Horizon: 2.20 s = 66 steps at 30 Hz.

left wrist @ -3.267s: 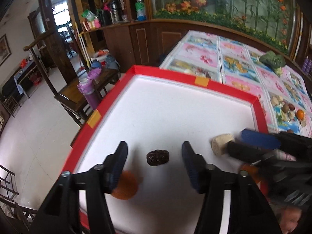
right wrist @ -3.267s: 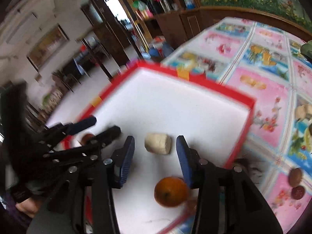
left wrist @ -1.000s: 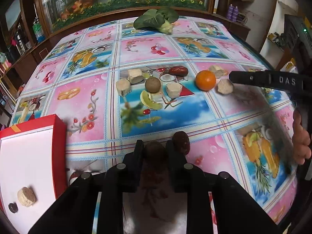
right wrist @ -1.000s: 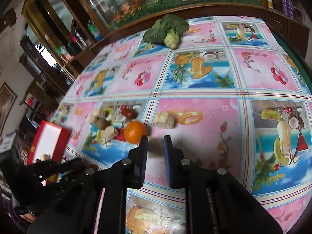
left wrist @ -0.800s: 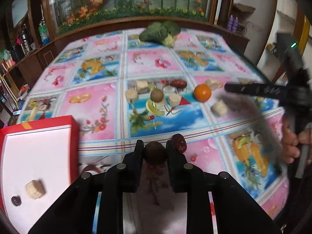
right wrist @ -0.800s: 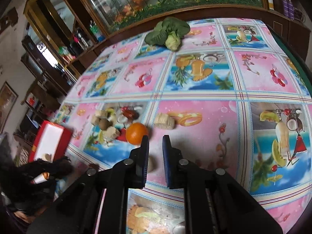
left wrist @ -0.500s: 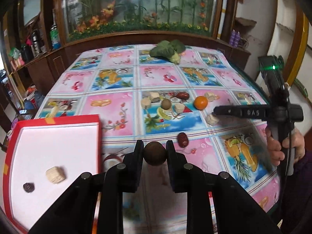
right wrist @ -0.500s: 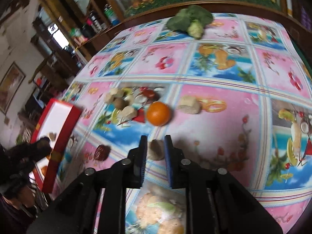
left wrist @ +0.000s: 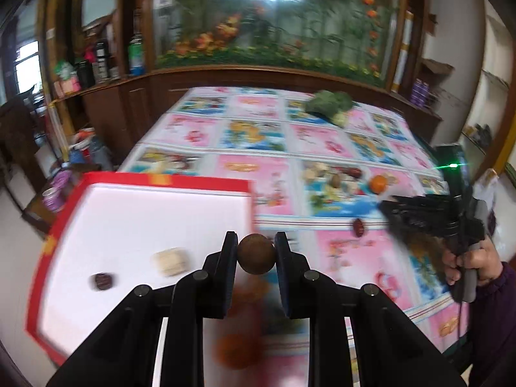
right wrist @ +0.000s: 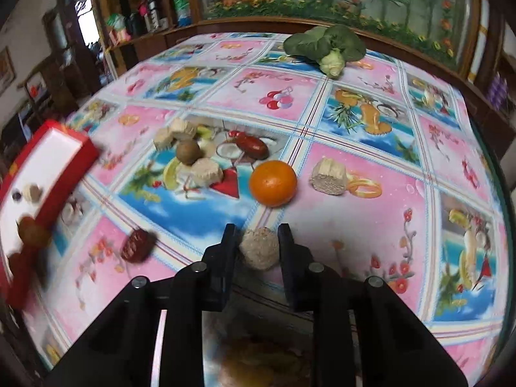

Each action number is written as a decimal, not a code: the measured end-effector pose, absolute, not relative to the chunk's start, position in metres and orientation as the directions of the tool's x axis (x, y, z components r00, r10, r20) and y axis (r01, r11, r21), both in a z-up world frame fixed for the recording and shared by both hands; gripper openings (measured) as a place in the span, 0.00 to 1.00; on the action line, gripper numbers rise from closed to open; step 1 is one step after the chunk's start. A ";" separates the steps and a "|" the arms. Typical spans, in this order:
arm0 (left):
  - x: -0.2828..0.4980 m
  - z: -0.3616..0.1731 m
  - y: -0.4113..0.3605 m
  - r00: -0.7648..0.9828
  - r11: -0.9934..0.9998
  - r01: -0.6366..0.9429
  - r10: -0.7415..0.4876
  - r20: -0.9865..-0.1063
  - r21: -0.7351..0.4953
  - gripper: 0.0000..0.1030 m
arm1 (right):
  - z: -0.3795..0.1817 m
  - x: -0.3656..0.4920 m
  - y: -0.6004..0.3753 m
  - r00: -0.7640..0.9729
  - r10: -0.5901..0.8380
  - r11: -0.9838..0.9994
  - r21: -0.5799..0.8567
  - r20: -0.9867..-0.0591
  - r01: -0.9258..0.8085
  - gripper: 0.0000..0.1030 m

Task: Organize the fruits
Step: 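Carry the beige piece and kiwi to the tray and open both grippers, then move both open grippers back toward the remaining items on the table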

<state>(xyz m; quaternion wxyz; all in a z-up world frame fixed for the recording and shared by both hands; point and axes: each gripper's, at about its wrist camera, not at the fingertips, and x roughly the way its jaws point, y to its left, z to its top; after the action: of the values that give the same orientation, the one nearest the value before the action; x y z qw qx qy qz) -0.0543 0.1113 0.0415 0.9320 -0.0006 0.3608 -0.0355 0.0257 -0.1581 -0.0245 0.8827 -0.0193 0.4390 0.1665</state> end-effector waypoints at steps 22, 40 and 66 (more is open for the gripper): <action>-0.086 0.017 0.255 0.716 0.971 -0.237 0.192 -0.672 0.025 0.21 | 0.021 -0.040 0.097 0.268 0.755 0.579 0.416 -0.599 -0.701 0.27; -0.082 -0.011 0.260 0.624 0.962 -0.266 0.215 -0.752 0.055 0.32 | -0.005 -0.071 0.145 0.182 0.665 0.534 0.291 -0.724 -0.794 0.45; -0.020 0.010 0.006 0.607 0.961 0.275 -0.149 -0.781 0.031 0.58 | 0.001 0.048 -0.240 0.636 0.361 0.925 0.348 -0.682 -0.152 0.52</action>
<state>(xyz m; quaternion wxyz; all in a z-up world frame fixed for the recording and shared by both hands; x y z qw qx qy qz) -0.0200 0.0064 0.0097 0.8933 0.0740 0.4272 -0.1186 0.0478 -0.2400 0.0011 0.8951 0.1299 0.4018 0.1431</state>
